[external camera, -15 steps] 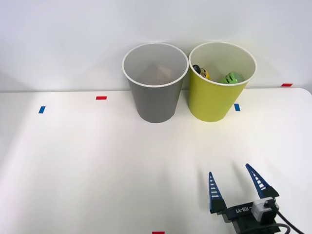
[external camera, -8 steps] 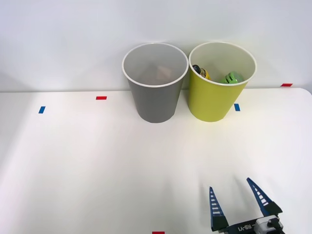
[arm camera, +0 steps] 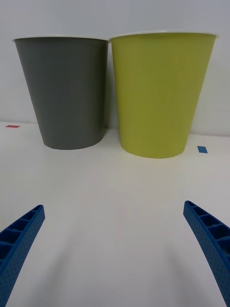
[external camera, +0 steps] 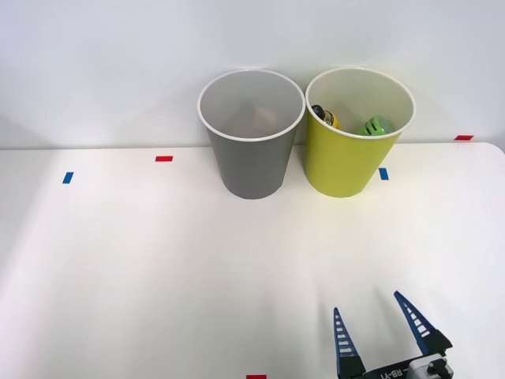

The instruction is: Put cans in the gray bin, plastic bottles in the light green bin

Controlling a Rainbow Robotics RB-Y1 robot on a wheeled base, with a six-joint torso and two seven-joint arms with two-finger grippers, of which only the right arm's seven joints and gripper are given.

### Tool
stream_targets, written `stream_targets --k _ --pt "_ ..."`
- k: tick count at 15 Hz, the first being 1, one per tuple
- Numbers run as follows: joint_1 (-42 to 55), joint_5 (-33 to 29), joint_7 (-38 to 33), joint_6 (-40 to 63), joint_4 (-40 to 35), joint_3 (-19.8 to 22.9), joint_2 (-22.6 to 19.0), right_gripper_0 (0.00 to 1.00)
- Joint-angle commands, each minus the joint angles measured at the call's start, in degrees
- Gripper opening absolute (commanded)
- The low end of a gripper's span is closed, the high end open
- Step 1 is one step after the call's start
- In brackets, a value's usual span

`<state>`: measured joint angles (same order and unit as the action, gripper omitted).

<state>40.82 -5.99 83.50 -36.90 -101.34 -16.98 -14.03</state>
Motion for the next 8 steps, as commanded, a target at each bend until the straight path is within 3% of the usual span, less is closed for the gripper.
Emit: stream_targets --k 1,8 --pt "0.13 -0.25 0.43 0.07 0.00 0.11 -0.12 1.00" --pt "0.13 -0.25 0.43 0.07 0.00 0.11 -0.12 1.00"
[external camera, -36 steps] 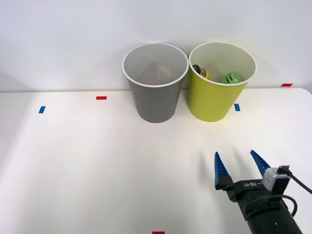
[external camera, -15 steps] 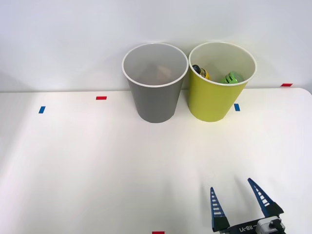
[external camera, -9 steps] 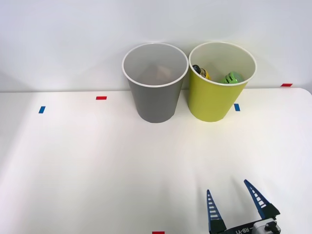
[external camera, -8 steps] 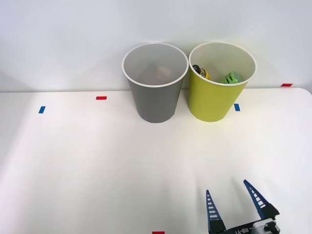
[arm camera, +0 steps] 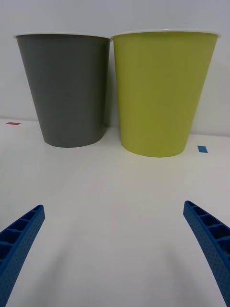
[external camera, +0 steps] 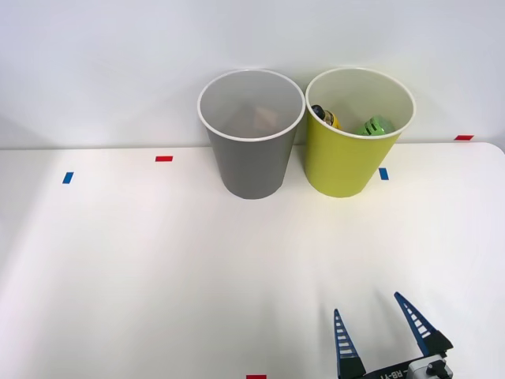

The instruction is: Put cans in the gray bin, plastic bottles in the light green bin

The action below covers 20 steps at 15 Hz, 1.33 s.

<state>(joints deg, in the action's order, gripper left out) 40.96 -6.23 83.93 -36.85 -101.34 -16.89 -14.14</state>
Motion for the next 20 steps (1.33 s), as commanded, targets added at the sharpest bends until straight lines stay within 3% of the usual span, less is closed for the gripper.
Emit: stream_targets --k 1,20 --pt "0.00 -0.01 0.00 0.02 0.00 0.01 -0.01 1.00" --pt "0.00 -0.01 0.00 0.02 0.00 0.01 -0.01 1.00"
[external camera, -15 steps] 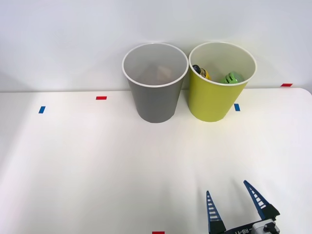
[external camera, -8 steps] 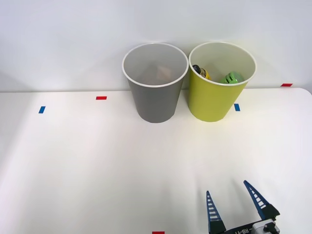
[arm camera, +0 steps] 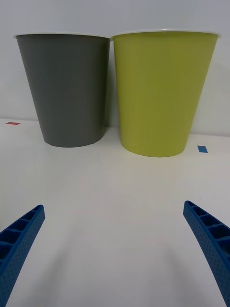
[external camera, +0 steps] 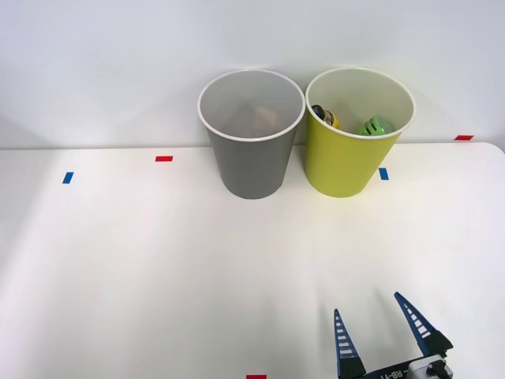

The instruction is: Put cans in the gray bin, plastic bottles in the light green bin

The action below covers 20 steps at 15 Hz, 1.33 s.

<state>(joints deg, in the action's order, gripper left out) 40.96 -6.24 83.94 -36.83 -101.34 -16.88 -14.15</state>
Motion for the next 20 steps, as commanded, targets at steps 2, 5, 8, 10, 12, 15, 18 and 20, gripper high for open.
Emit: stream_targets --k 2,5,8,10,12,15,18,20 --pt "0.00 0.00 0.00 0.01 0.00 0.00 0.00 1.00" --pt "0.00 0.00 0.00 0.01 0.00 0.00 0.00 1.00" --pt "0.00 0.00 0.00 0.01 0.00 0.00 0.00 1.00" --pt "0.00 0.00 0.00 0.01 0.00 0.00 0.00 1.00" --pt "0.00 0.00 0.00 0.01 0.00 0.00 0.00 1.00" --pt "0.00 0.00 0.00 0.01 0.00 0.00 0.00 1.00" --pt "0.00 0.00 0.00 0.01 0.00 0.00 0.00 1.00" --pt "0.00 0.00 0.00 0.01 0.00 0.00 0.00 1.00"
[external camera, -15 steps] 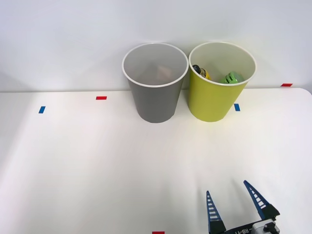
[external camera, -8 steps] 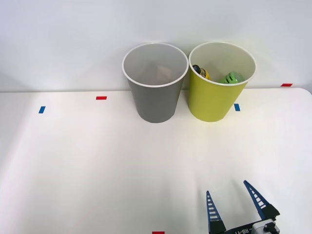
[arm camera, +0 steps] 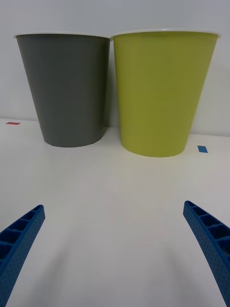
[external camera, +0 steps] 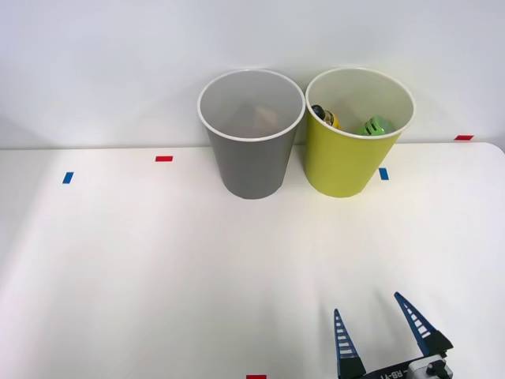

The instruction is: Put cans in the gray bin, plastic bottles in the light green bin

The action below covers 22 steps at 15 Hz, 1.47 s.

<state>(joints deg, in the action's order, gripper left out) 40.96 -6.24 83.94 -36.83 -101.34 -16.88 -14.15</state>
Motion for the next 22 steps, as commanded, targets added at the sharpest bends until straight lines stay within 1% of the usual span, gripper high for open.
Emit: stream_targets --k 1,22 --pt "0.00 0.00 0.00 0.00 0.00 0.00 0.00 1.00" --pt "0.00 0.00 0.00 0.00 0.00 0.00 0.00 1.00"
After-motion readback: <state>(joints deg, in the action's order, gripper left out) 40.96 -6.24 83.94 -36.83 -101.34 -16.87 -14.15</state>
